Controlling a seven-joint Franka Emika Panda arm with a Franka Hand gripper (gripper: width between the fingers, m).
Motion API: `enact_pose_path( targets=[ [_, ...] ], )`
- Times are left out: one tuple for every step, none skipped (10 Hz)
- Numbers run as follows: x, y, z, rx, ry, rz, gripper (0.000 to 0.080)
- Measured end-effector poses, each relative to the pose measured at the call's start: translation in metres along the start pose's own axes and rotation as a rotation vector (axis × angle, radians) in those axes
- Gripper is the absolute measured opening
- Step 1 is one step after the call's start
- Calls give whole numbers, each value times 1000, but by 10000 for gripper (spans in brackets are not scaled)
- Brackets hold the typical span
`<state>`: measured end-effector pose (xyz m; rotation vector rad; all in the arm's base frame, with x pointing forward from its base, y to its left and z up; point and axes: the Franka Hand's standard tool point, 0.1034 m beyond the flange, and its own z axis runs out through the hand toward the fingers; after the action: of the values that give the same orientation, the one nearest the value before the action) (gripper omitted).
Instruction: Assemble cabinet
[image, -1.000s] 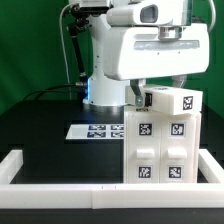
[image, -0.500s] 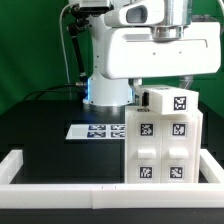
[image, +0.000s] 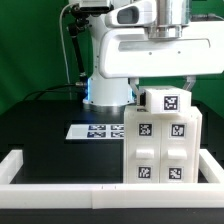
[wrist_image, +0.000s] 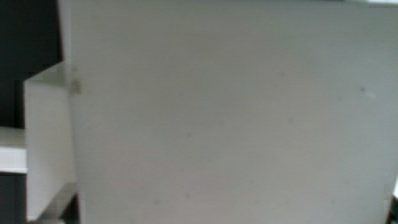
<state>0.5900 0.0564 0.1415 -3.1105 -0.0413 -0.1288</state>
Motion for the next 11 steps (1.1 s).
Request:
enact_pose_path(
  targets=[
    [2,-1,0,7,19,84,557],
    [3,-2,0,9,31,147,557],
    [3,-4,0,10,32,198,557],
    [3,-4,0,14,31,233,557],
    [3,-5,0,15,31,268,557],
    [3,-5,0,16,30,298,557],
    [3,-5,0,16,30,311,557],
    [3,-5,0,18,30,346,557],
    [3,-5,0,18,30,366,557],
    [3,-6,0,19,29,403,557],
    [3,-6,0,20,29,452,557]
  ],
)
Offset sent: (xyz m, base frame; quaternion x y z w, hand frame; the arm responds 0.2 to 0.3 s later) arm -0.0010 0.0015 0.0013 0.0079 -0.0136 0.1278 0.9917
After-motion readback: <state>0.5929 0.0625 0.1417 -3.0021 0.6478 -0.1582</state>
